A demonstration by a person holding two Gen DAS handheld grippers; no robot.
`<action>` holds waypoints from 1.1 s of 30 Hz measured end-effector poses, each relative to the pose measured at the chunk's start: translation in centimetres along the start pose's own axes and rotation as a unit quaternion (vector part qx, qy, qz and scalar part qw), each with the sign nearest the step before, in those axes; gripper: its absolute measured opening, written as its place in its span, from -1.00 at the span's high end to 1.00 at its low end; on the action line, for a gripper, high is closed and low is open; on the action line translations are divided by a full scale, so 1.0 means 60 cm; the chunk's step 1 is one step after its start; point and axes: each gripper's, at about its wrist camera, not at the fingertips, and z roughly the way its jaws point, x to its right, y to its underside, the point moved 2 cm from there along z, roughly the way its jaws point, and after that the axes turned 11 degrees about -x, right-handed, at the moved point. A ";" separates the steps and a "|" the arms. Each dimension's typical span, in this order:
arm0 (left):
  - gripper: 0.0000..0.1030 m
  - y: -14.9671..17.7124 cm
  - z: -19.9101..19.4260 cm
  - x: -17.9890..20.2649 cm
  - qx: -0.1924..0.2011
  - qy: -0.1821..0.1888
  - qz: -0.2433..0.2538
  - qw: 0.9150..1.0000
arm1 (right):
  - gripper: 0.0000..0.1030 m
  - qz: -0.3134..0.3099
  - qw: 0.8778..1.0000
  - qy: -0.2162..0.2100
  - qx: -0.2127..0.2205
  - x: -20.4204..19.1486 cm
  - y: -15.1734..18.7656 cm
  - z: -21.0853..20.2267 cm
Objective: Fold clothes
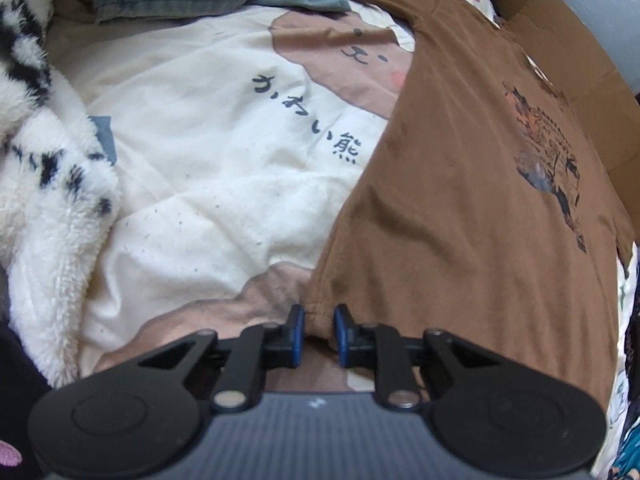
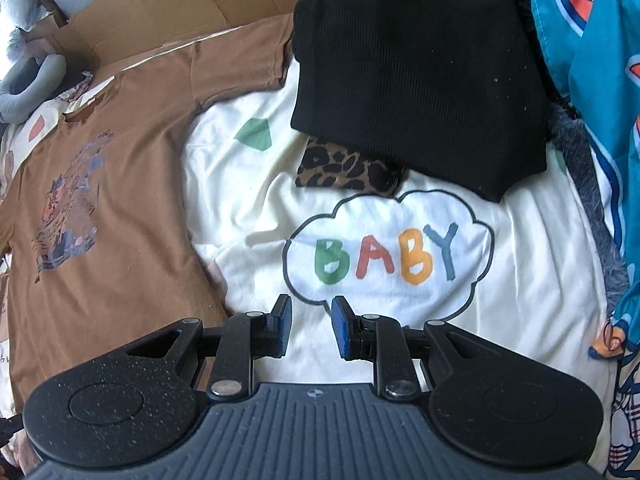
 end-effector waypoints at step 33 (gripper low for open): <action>0.87 -0.040 -0.030 0.038 -0.026 -0.106 0.044 0.993 | 0.42 -0.056 0.991 -0.113 -0.042 -0.018 0.131 0.085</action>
